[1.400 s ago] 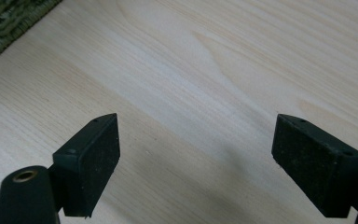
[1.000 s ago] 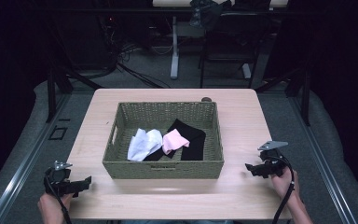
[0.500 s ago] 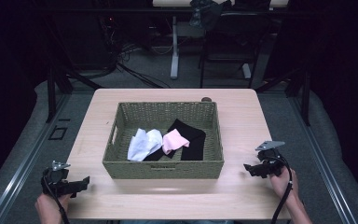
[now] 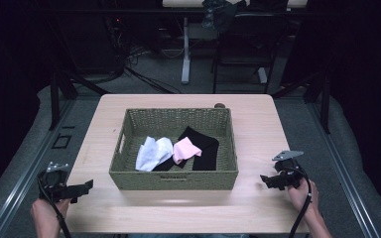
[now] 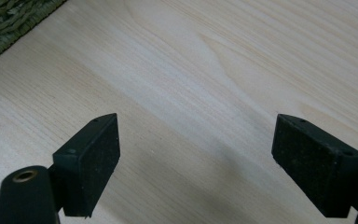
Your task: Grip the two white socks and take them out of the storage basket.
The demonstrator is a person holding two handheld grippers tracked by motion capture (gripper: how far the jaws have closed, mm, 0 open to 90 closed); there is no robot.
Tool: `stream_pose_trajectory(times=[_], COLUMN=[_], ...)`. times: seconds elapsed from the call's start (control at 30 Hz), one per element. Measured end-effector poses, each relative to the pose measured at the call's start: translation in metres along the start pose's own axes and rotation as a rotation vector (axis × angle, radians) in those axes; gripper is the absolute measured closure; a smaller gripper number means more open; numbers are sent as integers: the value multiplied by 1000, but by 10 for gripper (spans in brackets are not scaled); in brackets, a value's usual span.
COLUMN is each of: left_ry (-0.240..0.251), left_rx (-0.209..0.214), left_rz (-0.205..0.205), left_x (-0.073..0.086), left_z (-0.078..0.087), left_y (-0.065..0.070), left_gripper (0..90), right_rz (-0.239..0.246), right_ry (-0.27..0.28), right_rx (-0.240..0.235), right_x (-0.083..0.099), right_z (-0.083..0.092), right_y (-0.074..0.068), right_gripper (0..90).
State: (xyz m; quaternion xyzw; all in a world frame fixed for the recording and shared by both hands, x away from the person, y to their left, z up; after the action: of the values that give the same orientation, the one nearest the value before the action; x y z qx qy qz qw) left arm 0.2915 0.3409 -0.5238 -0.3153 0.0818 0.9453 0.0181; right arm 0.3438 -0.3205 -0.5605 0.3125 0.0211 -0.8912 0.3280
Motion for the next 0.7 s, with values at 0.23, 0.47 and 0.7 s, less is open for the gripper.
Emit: stream_pose_trajectory(times=[0.23, 0.47, 0.7], left_ry=[-5, -13, -26], left_rx=[46, 83, 136], left_rz=[-8, -67, -127], left_x=[-15, -46, -74], left_z=[10, 27, 32], left_y=[8, 23, 49], left_gripper=[0, 0, 5], right_rz=[-24, -40, -40], right_ry=[-3, -5, 14], right_rx=[1, -4, -2], right_x=[2, 2, 2], right_z=[2, 1, 4], right_y=[4, 5, 4], right_gripper=[148, 148, 148])
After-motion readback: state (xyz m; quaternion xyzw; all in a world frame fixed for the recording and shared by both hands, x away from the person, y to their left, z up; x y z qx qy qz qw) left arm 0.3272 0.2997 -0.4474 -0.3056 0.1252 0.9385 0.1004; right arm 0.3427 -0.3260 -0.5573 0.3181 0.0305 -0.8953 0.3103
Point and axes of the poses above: each handheld gripper's, and its own axes: z roughly backward along the jaws, x roughly out of its underside, y roughly to its right, the point moved 1 cm from there along -z, roughly forward along the jaws, and after that the axes turned 7 degrees about z, right-handed, at the moved point
